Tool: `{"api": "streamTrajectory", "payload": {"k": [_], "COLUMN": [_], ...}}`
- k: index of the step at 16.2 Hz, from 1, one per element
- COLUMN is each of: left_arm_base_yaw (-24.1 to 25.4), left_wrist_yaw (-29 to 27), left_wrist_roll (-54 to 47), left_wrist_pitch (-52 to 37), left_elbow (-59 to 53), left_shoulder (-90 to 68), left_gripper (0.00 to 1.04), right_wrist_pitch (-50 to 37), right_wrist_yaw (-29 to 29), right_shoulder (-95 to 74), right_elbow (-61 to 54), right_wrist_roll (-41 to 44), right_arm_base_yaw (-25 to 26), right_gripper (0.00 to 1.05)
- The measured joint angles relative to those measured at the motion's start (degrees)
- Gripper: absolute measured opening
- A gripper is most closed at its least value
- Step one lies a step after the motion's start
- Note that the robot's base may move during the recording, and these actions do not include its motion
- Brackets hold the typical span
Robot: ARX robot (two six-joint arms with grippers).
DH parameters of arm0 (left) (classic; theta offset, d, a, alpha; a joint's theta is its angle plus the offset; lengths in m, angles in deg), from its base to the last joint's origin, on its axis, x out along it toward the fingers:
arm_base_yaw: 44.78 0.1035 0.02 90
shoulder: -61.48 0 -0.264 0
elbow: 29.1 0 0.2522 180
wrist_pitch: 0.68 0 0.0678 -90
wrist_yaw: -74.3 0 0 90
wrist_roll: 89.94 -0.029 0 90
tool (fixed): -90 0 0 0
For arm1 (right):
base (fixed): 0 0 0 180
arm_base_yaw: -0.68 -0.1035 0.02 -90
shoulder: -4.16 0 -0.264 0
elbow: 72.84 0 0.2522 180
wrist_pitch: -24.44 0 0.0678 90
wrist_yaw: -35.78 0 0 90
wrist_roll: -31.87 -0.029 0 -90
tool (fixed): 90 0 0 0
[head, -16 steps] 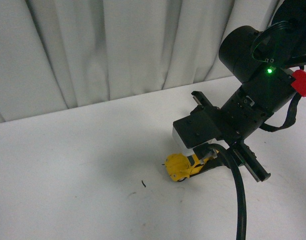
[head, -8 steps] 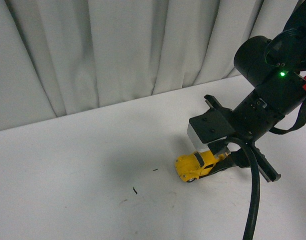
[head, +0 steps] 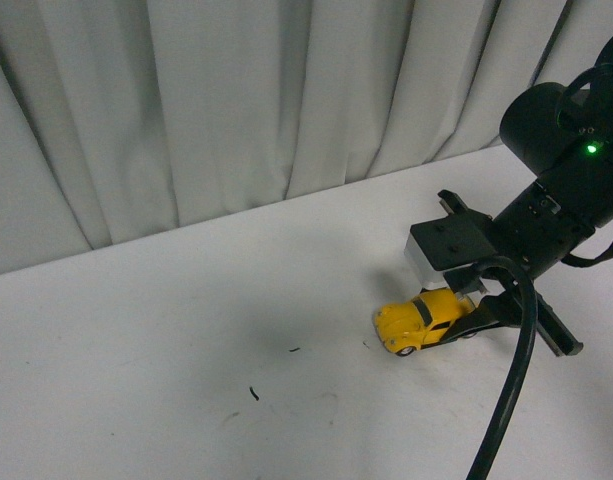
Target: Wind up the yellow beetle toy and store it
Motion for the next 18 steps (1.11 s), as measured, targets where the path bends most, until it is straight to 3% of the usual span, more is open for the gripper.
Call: {"api": "streamTrajectory", "payload": {"k": [8,13,16,18], "left_arm_base_yaw": [0.0,0.0,0.0,0.0], "left_wrist_yaw": [-0.02,0.0,0.02,-0.02], "left_wrist_roll": [0.0,0.0,0.0,0.0], "left_wrist_pitch": [0.0,0.0,0.02,0.0], "left_elbow": [0.0,0.0,0.0,0.0], "left_shoulder": [0.0,0.0,0.0,0.0], "left_gripper": [0.98,0.98,0.98,0.98], "right_wrist_pitch": [3.54,3.28,3.52,3.58], "right_wrist_yaw": [-3.04,-3.39,-4.81,-4.87], "right_shoulder": [2.34,2.69,2.27,2.29], "right_elbow": [-1.86,-1.97,-2.6,-2.6], "right_wrist_roll": [0.11,0.17,-0.2,-0.57], "right_arm_base_yaw": [6.21,6.51,6.14,6.14], "right_gripper": [0.42,0.44,0.81,1.0]}}
